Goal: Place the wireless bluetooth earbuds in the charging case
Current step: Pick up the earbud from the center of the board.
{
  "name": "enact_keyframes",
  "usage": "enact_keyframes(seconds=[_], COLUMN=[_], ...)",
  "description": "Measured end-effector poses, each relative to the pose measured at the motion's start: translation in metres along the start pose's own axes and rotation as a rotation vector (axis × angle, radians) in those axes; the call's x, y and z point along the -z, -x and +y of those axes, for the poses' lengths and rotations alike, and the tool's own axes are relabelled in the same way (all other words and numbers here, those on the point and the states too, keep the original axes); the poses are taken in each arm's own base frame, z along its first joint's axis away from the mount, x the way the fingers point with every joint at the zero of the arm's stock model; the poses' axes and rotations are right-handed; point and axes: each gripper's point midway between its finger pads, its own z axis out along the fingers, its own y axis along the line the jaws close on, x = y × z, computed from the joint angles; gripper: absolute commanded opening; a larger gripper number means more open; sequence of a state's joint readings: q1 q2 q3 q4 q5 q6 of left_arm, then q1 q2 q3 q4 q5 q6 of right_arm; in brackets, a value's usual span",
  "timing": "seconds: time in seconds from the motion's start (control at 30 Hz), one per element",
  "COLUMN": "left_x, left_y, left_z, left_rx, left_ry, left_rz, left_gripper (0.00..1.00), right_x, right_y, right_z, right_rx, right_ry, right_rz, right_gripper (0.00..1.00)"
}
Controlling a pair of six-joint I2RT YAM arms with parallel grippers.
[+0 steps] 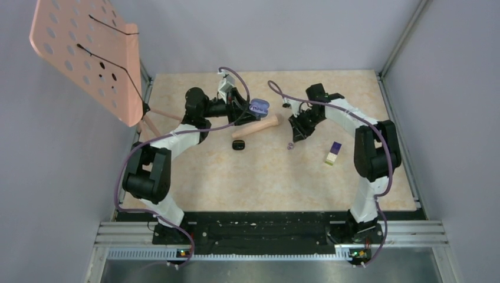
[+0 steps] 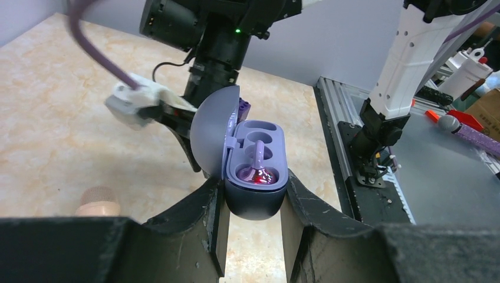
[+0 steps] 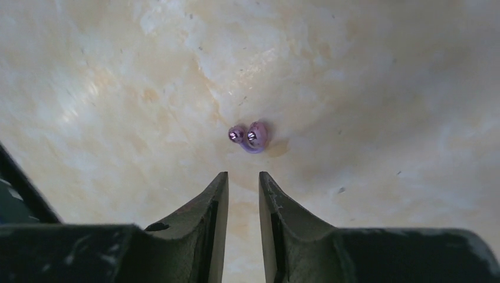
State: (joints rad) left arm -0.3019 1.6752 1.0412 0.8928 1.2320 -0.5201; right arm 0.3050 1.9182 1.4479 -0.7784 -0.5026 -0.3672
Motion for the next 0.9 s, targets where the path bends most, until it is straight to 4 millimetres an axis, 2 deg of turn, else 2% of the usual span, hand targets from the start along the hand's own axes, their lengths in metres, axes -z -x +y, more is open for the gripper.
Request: enact_keyframes(seconds=[0.1, 0.17, 0.27, 0.43, 0.63, 0.73, 0.9], left_x=[0.002, 0.004, 0.006, 0.012, 0.017, 0.017, 0.018], left_y=[0.0, 0.0, 0.0, -0.002, -0.007, -0.007, -0.009], left_z=[0.001, 0.002, 0.005, 0.012, 0.018, 0.018, 0.019], left_rx=[-0.002, 0.004, 0.021, 0.064, 0.103, 0.106, 0.113], left_ry=[0.009, 0.016, 0.032, 0.069, 0.104, 0.108, 0.114], left_rz=[0.002, 0.004, 0.003, 0.0, -0.002, 0.0, 0.002], left_gripper=[0.0, 0.0, 0.0, 0.0, 0.0, 0.0, 0.0], right_x=[0.003, 0.006, 0.008, 0.002, -0.01, -0.013, -0.026], right_y=[-0.001, -0.012, -0.027, -0.028, -0.034, -0.034, -0.044], right_z=[-0.001, 0.003, 0.011, 0.02, 0.032, 0.034, 0.025], right_rx=[0.294, 0.522, 0.829, 1.242, 1.54, 1.608, 1.633], right_ry=[0.034, 0.059, 0.096, 0.137, 0.196, 0.208, 0.238], right_rz=[-0.023, -0.035, -0.053, -0.094, -0.097, -0.09, -0.041], right_gripper=[0.19, 0.16, 0.16, 0.16, 0.17, 0.17, 0.17])
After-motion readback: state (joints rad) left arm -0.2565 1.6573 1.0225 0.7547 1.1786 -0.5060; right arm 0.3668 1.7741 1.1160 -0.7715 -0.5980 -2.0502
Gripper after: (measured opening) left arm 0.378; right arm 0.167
